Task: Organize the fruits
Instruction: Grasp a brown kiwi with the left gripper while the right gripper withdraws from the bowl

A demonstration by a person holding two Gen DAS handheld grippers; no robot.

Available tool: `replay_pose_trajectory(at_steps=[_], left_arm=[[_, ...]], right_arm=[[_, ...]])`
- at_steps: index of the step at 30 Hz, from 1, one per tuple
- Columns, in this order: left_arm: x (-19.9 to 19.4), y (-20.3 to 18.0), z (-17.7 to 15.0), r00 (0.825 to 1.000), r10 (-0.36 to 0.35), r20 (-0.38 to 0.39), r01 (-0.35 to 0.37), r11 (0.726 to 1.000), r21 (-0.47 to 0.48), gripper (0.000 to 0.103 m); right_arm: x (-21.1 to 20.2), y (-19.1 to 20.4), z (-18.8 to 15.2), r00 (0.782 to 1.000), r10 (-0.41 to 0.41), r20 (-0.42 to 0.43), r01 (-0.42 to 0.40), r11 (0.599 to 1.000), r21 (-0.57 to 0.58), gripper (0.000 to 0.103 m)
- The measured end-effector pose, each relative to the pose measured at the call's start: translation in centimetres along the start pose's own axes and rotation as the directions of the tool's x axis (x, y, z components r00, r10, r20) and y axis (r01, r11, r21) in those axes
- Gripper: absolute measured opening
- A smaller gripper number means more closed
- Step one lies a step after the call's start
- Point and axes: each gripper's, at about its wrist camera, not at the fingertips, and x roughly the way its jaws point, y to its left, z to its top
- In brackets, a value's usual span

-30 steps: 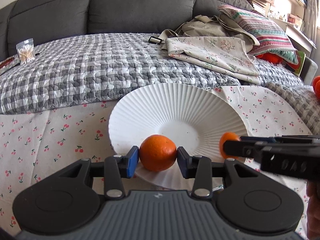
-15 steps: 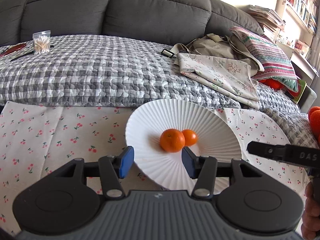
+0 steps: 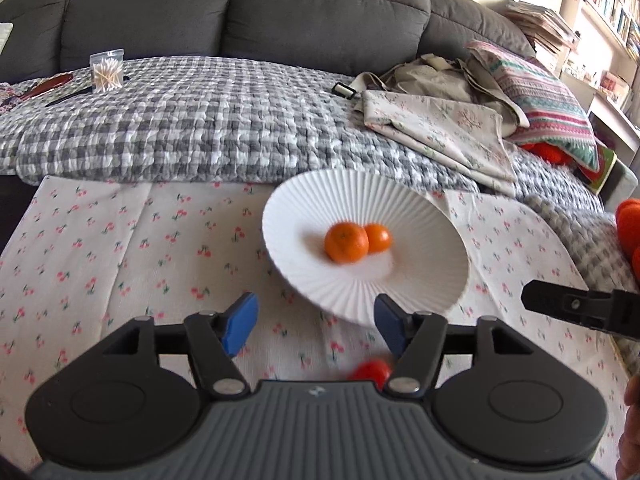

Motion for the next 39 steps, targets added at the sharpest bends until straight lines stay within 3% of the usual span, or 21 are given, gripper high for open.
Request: replay_pose_trajectory(at_steps=[2,7,15,21,33,36,38,39], left_arm=[[-1.0,-0.3,-0.7,1.0,-0.003,-0.003,0.003,1.0,-0.003,0.079],[-3.4,-1.0,-3.0,1.0,-0.005,0.001,0.005,1.0,0.029,0.088],[-5.3,-0.4,-5.6,0.999,-0.032,-0.025,0.032,0.999,0.016,0.088],[-5.8,-1.1,-7.8,0.994,-0.088,-0.065,0.092,0.994,0.061,0.087],[-3.4,-1.9,-9.9,0.98,-0.117,-0.161,0.141,0.979,0.147,0.071],[-2.5,-2.4,-10.5,0.978,-0.102,-0.182,0.133,0.976,0.17,0.06],[-1.9,-2.6,-10.7,0.977,-0.092,-0.191,0.127,0.975,0.18,0.045],[-1.8,-2.6,-10.8,0.978,-0.088,-0.189,0.123,0.975,0.186,0.043]], right_arm=[[-0.9,0.2,-0.8,1.0,-0.008,-0.01,0.008,1.0,0.002,0.081],[-3.2,0.6,-3.0,0.999,-0.001,-0.036,0.0,1.0,-0.005,0.084],[-5.6,1.2,-5.4,0.999,0.008,-0.04,-0.009,1.0,-0.012,0.085],[-5.5,1.3,-6.2,0.998,-0.003,-0.064,0.001,1.0,-0.026,0.085],[-4.8,1.2,-7.3,0.993,-0.024,-0.114,0.02,0.999,-0.04,0.085],[-4.6,1.4,-7.5,0.993,-0.022,-0.118,0.016,0.998,-0.055,0.085],[-4.7,1.6,-7.5,0.993,-0.016,-0.118,0.009,0.998,-0.063,0.085],[-4.7,1.7,-7.5,0.993,-0.016,-0.118,0.008,0.998,-0.066,0.085]])
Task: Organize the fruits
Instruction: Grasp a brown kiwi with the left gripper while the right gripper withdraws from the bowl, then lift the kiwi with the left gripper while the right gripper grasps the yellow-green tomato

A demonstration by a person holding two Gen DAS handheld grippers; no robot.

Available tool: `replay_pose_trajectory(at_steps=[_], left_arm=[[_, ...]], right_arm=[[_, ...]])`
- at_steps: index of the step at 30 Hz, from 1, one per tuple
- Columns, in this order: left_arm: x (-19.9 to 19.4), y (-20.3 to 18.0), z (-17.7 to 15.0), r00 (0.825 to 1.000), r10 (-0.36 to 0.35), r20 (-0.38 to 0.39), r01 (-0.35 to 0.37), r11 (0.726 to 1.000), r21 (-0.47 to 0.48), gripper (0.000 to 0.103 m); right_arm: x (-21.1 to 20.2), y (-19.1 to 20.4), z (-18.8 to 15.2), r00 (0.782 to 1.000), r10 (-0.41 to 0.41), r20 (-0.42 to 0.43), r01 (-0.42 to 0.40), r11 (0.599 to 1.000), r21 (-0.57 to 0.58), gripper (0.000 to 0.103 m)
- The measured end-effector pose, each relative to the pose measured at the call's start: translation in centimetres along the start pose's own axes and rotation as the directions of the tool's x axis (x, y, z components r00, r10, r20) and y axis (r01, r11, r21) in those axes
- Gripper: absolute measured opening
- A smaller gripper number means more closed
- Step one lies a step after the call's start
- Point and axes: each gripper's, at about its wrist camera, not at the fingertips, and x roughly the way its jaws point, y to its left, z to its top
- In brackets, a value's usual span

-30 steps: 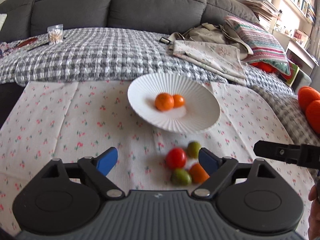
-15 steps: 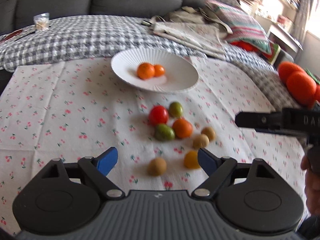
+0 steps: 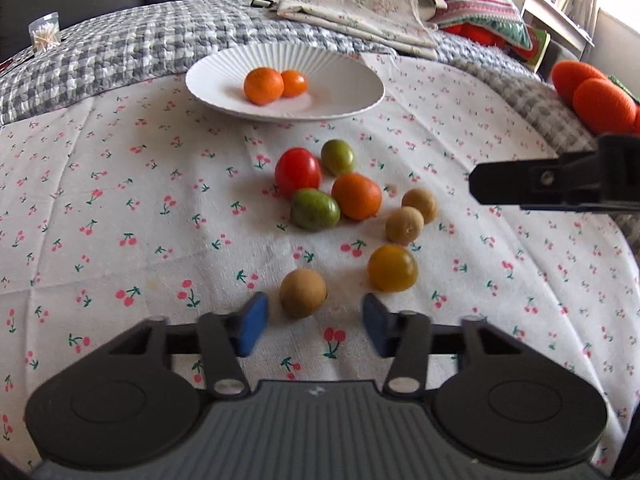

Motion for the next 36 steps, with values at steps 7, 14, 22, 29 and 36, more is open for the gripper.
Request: replay_pose_trajectory(at_steps=[7,14,22,29,36], left_arm=[[-0.2,0.3,0.0,1.0,-0.002,0.006,0.002,1.0,0.005,0.023],[-0.8,1.5,0.4,1.0,0.019,0.01,-0.018,0.998,-0.055,0.022],[-2.1,3.7,1.3,0.997,0.049,0.054,-0.041,0.987,-0.155,0.022],[-2.1,4.4,1.5,0.997,0.055,0.051,-0.045,0.981,-0.189,0.022],[-2.3,4.3,1.3,0.997,0.062,0.055,-0.051,0.982,-0.18,0.022]], right_arm=[[0.2,-0.2,0.0,1.0,0.006,-0.011,-0.006,1.0,0.0,0.084],[0.9,0.3,-0.5,0.998,0.02,-0.053,-0.022,0.998,-0.054,0.084],[3.0,2.7,-2.2,0.99,0.03,-0.137,-0.054,0.983,-0.174,0.079],[5.4,4.2,-3.5,0.985,0.008,-0.173,-0.049,0.971,-0.233,0.054],[5.7,4.7,-3.5,0.989,-0.017,-0.144,-0.024,0.961,-0.275,0.02]])
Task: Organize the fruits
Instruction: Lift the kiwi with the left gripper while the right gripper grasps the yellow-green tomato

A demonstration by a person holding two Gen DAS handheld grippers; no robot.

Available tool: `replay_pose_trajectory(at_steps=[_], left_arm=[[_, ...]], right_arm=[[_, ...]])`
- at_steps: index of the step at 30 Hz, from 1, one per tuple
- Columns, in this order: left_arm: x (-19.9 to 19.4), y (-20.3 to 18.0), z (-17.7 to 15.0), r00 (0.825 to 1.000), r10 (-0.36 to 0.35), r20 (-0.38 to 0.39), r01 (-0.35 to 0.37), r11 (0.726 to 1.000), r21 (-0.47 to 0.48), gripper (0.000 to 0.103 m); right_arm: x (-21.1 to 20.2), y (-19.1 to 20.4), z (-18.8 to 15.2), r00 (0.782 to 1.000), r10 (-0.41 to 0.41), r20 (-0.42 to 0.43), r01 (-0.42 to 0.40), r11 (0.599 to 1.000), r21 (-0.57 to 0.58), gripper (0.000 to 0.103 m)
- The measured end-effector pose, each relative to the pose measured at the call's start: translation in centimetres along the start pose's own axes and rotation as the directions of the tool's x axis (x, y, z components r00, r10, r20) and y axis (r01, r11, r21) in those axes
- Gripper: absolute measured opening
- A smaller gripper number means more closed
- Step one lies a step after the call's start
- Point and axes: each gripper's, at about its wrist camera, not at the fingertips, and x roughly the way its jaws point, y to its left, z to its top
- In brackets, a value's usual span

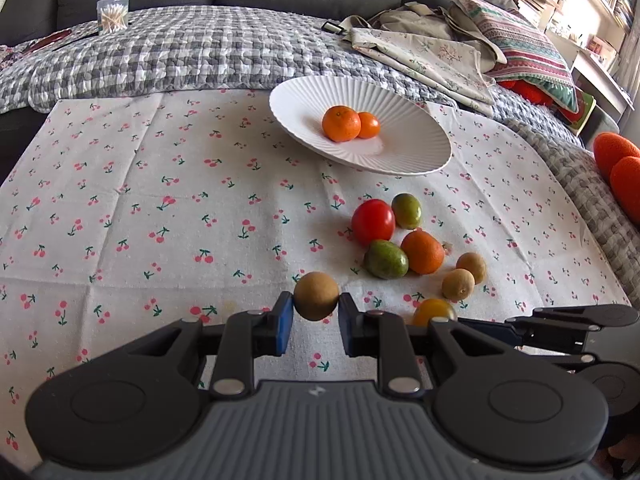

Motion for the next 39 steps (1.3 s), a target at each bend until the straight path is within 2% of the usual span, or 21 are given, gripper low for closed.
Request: replay_pose_trajectory(at_steps=[6,7,8,12,14,15,17,19,22,24,26,30,33,34,39], left_arm=[[-0.2,0.1,0.1,1.0,-0.002,0.009,0.002,1.0,-0.01,0.022],[-0.3,0.1,0.1,1.0,-0.003,0.011,0.003,1.0,-0.012,0.022],[-0.3,0.2,0.2,1.0,-0.004,0.013,0.004,1.0,-0.013,0.022],[-0.5,0.2,0.3,1.0,-0.007,0.019,0.007,1.0,-0.019,0.022],[-0.5,0.4,0.4,1.0,-0.004,0.02,0.004,1.0,-0.025,0.022],[-0.5,0.4,0.4,1.0,-0.003,0.02,0.004,1.0,-0.029,0.022],[-0.6,0.5,0.4,1.0,-0.002,0.023,0.003,0.999,-0.035,0.022],[-0.6,0.5,0.4,1.0,-0.002,0.027,0.003,0.999,-0.036,0.022],[-0.7,0.4,0.4,1.0,-0.002,0.029,0.003,0.999,-0.035,0.022],[-0.7,0.4,0.4,0.999,-0.001,0.032,0.002,1.0,-0.031,0.022],[-0.8,0.4,0.4,0.999,0.008,0.035,-0.007,0.999,-0.032,0.022],[-0.6,0.6,0.6,0.999,0.015,0.034,-0.013,0.999,-0.038,0.022],[-0.6,0.5,0.5,0.999,0.018,0.034,-0.017,0.999,-0.033,0.022],[-0.6,0.5,0.5,0.999,0.019,0.034,-0.018,0.999,-0.032,0.022],[-0.9,0.5,1.0,0.998,0.012,0.056,-0.011,0.999,-0.031,0.022]], right_arm=[[-0.9,-0.5,0.4,0.999,0.017,0.028,-0.017,1.0,0.017,0.018],[-1.1,-0.6,0.5,0.999,0.024,0.034,-0.025,0.999,0.023,0.01],[-1.3,-0.7,0.6,0.999,0.031,0.041,-0.032,0.999,0.027,0.006],[-1.5,-0.6,0.7,0.998,0.041,0.039,-0.041,0.999,0.011,0.006],[-1.3,-0.6,0.6,0.999,0.035,0.029,-0.035,0.999,0.008,0.01],[-1.3,-0.7,0.6,0.999,0.027,0.028,-0.028,1.0,0.014,0.018],[-1.2,-1.1,0.7,0.999,0.029,0.03,-0.03,0.999,0.035,0.021],[-1.2,-1.4,0.7,0.998,0.05,0.036,-0.052,0.997,0.06,0.032],[-0.9,-0.7,0.8,0.997,0.053,0.046,-0.055,0.998,0.031,0.043],[-0.4,-0.4,0.9,0.998,0.031,0.056,-0.032,0.999,0.017,0.044],[0.1,-0.6,1.3,0.998,0.0,0.07,-0.002,1.0,0.03,0.044],[1.3,-1.0,2.1,0.996,-0.001,0.094,-0.005,0.998,0.061,0.043],[2.3,-0.3,2.0,0.997,-0.046,0.065,0.046,0.999,0.004,0.029],[2.2,-0.1,1.9,0.997,-0.049,0.067,0.05,0.999,-0.006,0.029],[0.0,-0.6,2.4,0.995,-0.011,0.096,0.007,0.999,0.037,0.029]])
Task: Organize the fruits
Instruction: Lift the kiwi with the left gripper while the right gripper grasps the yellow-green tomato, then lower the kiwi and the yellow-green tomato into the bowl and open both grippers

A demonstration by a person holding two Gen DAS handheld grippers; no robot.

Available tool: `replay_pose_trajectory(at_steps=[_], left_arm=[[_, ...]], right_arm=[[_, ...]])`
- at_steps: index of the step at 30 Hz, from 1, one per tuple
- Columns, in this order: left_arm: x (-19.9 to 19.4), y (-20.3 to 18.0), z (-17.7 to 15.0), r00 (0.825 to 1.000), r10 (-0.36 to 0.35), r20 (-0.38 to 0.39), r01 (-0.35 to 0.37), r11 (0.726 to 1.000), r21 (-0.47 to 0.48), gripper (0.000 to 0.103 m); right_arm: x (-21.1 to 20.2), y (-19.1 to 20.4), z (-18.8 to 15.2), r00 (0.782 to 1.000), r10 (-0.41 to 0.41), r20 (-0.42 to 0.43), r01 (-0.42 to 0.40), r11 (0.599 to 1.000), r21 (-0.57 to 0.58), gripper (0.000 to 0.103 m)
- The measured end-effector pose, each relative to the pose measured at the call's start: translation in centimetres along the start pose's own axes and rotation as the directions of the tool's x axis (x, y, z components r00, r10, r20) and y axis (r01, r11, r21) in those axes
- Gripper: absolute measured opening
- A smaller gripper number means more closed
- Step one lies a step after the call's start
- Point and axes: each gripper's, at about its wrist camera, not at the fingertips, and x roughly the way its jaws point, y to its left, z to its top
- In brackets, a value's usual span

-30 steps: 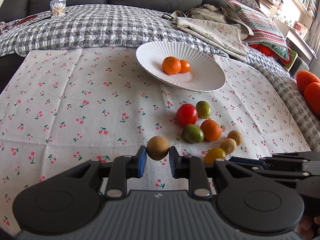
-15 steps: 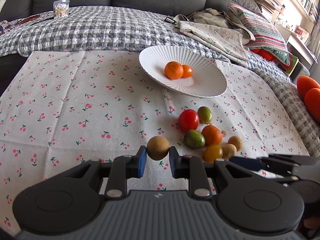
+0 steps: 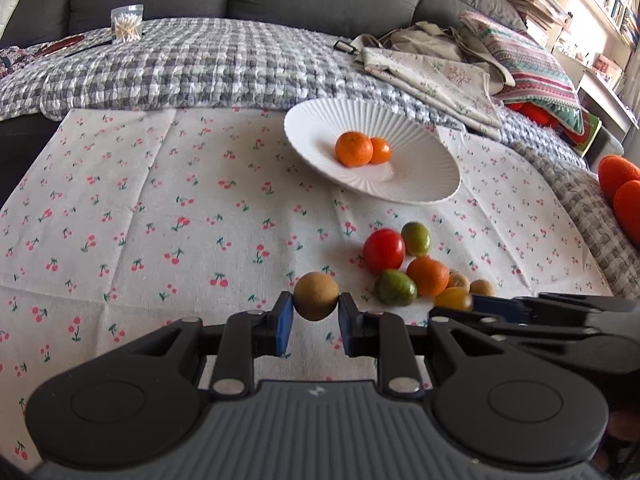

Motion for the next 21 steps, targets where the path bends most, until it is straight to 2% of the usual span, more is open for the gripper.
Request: replay_pose_trajectory(at_steps=[3,10,21], left_arm=[[-0.1,-0.4,0.6,1.0,-0.002,0.022,0.002,1.0,0.013,0.022],[0.1,-1.7,2.6,0.998,-0.015,0.065,0.011,0.998,0.057,0.022],[3.0,-4.0,5.3,0.995,-0.027,0.096,0.013,0.99,0.138,0.022]], right_arm=[[-1.5,-0.6,0.8,0.999,0.015,0.043,-0.016,1.0,0.025,0.029],[-2.8,-3.1,2.4,0.995,-0.007,0.098,-0.002,0.996,0.09,0.029],[-2.6,-7.6,5.1,0.988,-0.03,0.15,0.004,0.985,0.173,0.029]])
